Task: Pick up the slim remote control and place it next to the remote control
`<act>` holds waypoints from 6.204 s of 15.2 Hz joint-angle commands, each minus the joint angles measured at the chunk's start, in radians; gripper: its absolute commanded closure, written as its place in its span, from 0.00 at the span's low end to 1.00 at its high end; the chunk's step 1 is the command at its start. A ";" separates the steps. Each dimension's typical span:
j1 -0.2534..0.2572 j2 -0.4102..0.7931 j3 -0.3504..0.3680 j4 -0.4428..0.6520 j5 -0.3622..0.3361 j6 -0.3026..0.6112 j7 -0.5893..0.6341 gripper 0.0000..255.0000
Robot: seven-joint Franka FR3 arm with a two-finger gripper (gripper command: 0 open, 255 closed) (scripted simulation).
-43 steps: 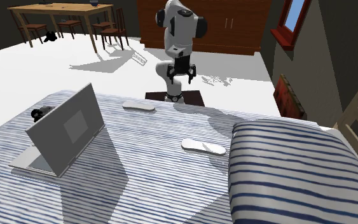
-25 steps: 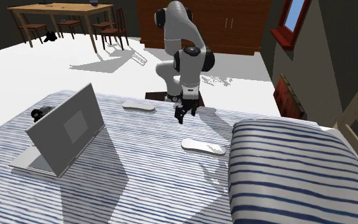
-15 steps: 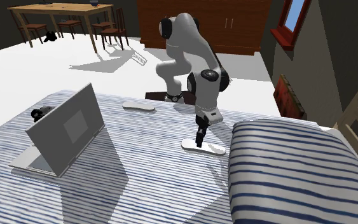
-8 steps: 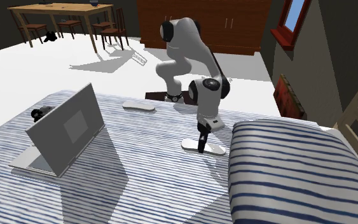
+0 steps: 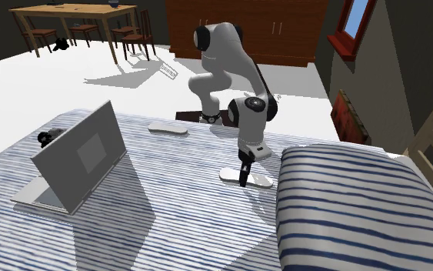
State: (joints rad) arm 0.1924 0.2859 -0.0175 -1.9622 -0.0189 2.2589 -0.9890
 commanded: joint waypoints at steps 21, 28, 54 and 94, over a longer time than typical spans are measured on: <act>0.000 -0.070 0.000 0.060 0.000 -0.130 -0.002 1.00; -0.011 -0.117 -0.007 0.072 0.002 -0.189 -0.022 1.00; -0.308 -0.372 -0.309 -0.237 -0.025 -0.121 -0.606 1.00; -0.353 -0.325 -0.368 -0.257 -0.009 -0.055 -0.718 0.00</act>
State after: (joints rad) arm -0.1607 -0.0386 -0.3861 -2.2203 -0.0273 2.2058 -1.7073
